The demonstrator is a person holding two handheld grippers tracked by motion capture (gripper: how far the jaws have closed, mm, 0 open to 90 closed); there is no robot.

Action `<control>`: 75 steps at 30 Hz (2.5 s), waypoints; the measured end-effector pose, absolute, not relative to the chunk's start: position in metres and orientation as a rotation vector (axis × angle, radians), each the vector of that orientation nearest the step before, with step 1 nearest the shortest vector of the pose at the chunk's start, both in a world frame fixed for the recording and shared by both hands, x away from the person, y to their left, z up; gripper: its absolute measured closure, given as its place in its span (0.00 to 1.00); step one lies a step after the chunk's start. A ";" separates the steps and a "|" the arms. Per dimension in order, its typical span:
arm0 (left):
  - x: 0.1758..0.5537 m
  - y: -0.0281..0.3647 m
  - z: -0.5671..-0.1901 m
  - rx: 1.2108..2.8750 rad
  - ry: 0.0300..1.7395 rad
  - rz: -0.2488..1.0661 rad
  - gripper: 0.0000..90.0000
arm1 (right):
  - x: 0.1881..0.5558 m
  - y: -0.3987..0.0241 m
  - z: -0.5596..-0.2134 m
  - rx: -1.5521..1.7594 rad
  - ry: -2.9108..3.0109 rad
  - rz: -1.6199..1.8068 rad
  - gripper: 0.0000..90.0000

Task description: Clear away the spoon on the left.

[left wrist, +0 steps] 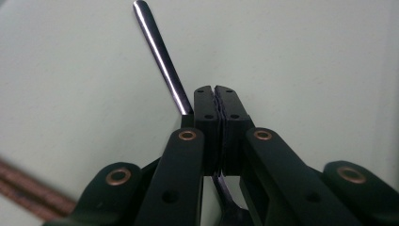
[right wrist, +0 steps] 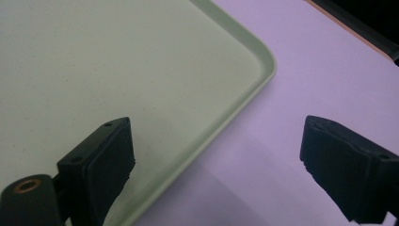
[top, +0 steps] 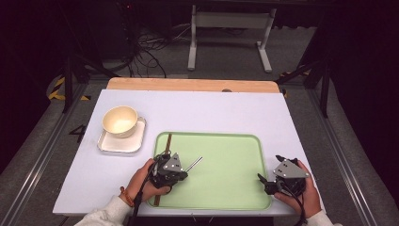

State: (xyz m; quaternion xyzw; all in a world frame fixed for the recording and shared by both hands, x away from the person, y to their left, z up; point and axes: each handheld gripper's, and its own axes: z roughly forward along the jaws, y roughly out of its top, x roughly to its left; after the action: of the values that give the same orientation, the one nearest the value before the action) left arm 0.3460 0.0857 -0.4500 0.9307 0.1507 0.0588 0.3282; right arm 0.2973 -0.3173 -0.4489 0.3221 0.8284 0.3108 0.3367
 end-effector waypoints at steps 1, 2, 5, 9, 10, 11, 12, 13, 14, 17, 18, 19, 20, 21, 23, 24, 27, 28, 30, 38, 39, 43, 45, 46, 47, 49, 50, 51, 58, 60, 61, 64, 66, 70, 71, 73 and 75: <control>0.347 0.089 -0.450 2.431 0.410 0.160 0.99 | 0.297 -0.317 -0.449 0.842 2.162 0.810 0.12; 0.348 0.092 -0.450 2.431 0.423 0.158 0.99 | 0.298 -0.318 -0.449 0.843 2.167 0.809 0.12; 0.350 0.098 -0.450 2.431 0.439 0.169 0.99 | 0.298 -0.318 -0.450 0.846 2.166 0.807 0.12; 0.350 0.105 -0.450 2.428 0.458 0.163 0.98 | 0.298 -0.318 -0.449 0.844 2.163 0.809 0.12; 0.350 0.108 -0.450 2.432 0.464 0.168 0.98 | 0.298 -0.318 -0.449 0.845 2.164 0.809 0.12; 0.349 0.109 -0.450 2.436 0.469 0.174 0.98 | 0.298 -0.318 -0.449 0.846 2.163 0.810 0.12; 0.348 0.111 -0.449 2.440 0.472 0.175 0.98 | 0.298 -0.318 -0.449 0.846 2.164 0.810 0.12; 0.348 0.113 -0.450 2.436 0.470 0.172 0.98 | 0.298 -0.318 -0.449 0.846 2.164 0.810 0.12; 0.347 0.115 -0.450 2.431 0.476 0.168 0.97 | 0.298 -0.318 -0.449 0.846 2.164 0.810 0.12; 0.345 0.120 -0.450 2.433 0.481 0.159 0.97 | 0.298 -0.318 -0.449 0.846 2.164 0.810 0.12; 0.344 0.121 -0.450 2.437 0.484 0.163 0.97 | 0.298 -0.318 -0.449 0.847 2.163 0.810 0.12; 0.343 0.122 -0.450 2.432 0.481 0.159 0.97 | 0.298 -0.318 -0.449 0.846 2.162 0.811 0.12; 0.343 0.123 -0.450 2.428 0.486 0.151 0.97 | 0.298 -0.318 -0.449 0.847 2.161 0.810 0.12; 0.342 0.124 -0.450 2.428 0.485 0.153 0.97 | 0.298 -0.318 -0.449 0.848 2.161 0.810 0.12; 0.342 0.125 -0.451 2.421 0.487 0.152 0.97 | 0.298 -0.318 -0.449 0.846 2.162 0.811 0.12; 0.341 0.126 -0.451 2.420 0.486 0.150 0.97 | 0.298 -0.318 -0.449 0.847 2.162 0.811 0.12; 0.341 0.127 -0.451 2.414 0.488 0.156 0.96 | 0.297 -0.318 -0.449 0.845 2.161 0.809 0.12; 0.342 0.127 -0.452 2.408 0.482 0.160 0.94 | 0.297 -0.318 -0.449 0.842 2.160 0.811 0.12; 0.342 0.127 -0.452 2.403 0.483 0.161 0.94 | 0.297 -0.318 -0.449 0.841 2.160 0.811 0.12; 0.342 0.129 -0.448 2.364 0.490 0.187 0.95 | 0.296 -0.317 -0.447 0.841 2.155 0.825 0.12; 0.343 0.130 -0.448 2.360 0.489 0.186 0.94 | 0.296 -0.317 -0.447 0.842 2.155 0.823 0.12; 0.343 0.131 -0.447 2.348 0.496 0.200 0.93 | 0.296 -0.318 -0.446 0.840 2.147 0.828 0.12; 0.343 0.133 -0.446 2.339 0.499 0.213 0.90 | 0.296 -0.318 -0.446 0.838 2.149 0.826 0.12; 0.343 0.133 -0.445 2.334 0.501 0.223 0.89 | 0.296 -0.318 -0.446 0.838 2.150 0.827 0.12; 0.343 0.134 -0.445 2.325 0.502 0.233 0.88 | 0.296 -0.318 -0.446 0.837 2.149 0.826 0.12; 0.344 0.137 -0.443 2.298 0.516 0.247 0.85 | 0.296 -0.318 -0.446 0.836 2.147 0.827 0.12; 0.344 0.138 -0.441 2.289 0.513 0.250 0.84 | 0.296 -0.318 -0.446 0.835 2.147 0.829 0.12; 0.344 0.139 -0.440 2.282 0.512 0.251 0.82 | 0.296 -0.318 -0.446 0.833 2.146 0.831 0.12; 0.345 0.146 -0.435 2.253 0.525 0.290 0.60 | 0.296 -0.318 -0.446 0.831 2.147 0.830 0.12; 0.344 0.146 -0.434 2.252 0.540 0.320 0.53 | 0.296 -0.318 -0.446 0.832 2.147 0.830 0.12; 0.344 0.146 -0.434 2.251 0.544 0.345 0.47 | 0.296 -0.318 -0.446 0.833 2.147 0.830 0.12; 0.344 0.147 -0.432 2.239 0.539 0.347 0.38 | 0.296 -0.318 -0.446 0.831 2.147 0.828 0.12; 0.344 0.147 -0.431 2.240 0.549 0.362 0.35 | 0.296 -0.318 -0.446 0.831 2.147 0.827 0.12; 0.345 0.151 -0.429 2.235 0.573 0.390 0.28 | 0.296 -0.318 -0.446 0.832 2.147 0.826 0.12; 0.345 0.153 -0.429 2.226 0.577 0.386 0.27 | 0.296 -0.318 -0.446 0.831 2.147 0.825 0.12; 0.345 0.155 -0.428 2.219 0.582 0.395 0.25 | 0.296 -0.317 -0.446 0.833 2.148 0.826 0.12; 0.345 0.160 -0.424 2.195 0.608 0.429 0.23 | 0.296 -0.318 -0.446 0.833 2.149 0.826 0.12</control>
State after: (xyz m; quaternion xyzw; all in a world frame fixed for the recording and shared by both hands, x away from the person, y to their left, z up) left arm 0.3454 0.1601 -0.4237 0.8678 0.2403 0.1697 0.4004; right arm 0.2960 -0.3175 -0.4463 0.3199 0.8256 0.3173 0.3398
